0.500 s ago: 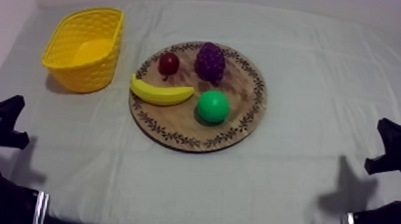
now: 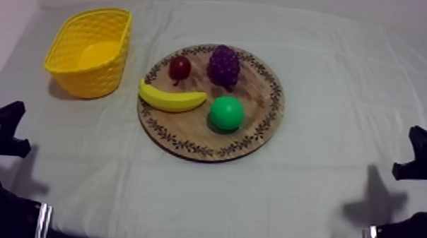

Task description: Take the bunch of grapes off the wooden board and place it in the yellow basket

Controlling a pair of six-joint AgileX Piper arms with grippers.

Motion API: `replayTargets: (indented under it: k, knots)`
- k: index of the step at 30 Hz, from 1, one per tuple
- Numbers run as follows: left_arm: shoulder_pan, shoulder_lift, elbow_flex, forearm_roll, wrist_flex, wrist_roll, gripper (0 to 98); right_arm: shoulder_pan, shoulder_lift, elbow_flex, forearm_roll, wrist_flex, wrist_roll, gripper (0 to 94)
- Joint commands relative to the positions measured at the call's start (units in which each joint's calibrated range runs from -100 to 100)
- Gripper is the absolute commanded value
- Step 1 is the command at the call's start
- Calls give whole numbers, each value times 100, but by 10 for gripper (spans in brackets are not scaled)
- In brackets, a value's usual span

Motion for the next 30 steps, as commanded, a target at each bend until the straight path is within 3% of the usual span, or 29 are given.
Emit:
replayTargets:
  k: [1, 4, 9, 15, 21, 25, 30]
  knots:
    - [-32, 0, 4, -4, -9, 11, 0, 6, -7, -1, 0, -2, 2, 5]
    - [-66, 3, 4, -106, -29, 142, 0, 9, -8, -1, 0, -2, 1, 5]
    - [-88, 79, 9, -582, -66, 440, 0, 10, -8, -1, 0, -2, 1, 5]
    - [-83, 132, 20, -807, -101, 710, 0, 10, -8, -1, 0, -2, 2, 5]
    - [-92, 175, 42, -866, -136, 722, 0, 10, -8, -1, 0, -2, 2, 5]
    - [-52, 428, 11, -1004, -224, 754, 0, 10, -8, -1, 0, -2, 3, 5]
    - [49, 1152, -307, -940, -631, 751, 0, 10, -8, -1, 0, -2, 2, 5]
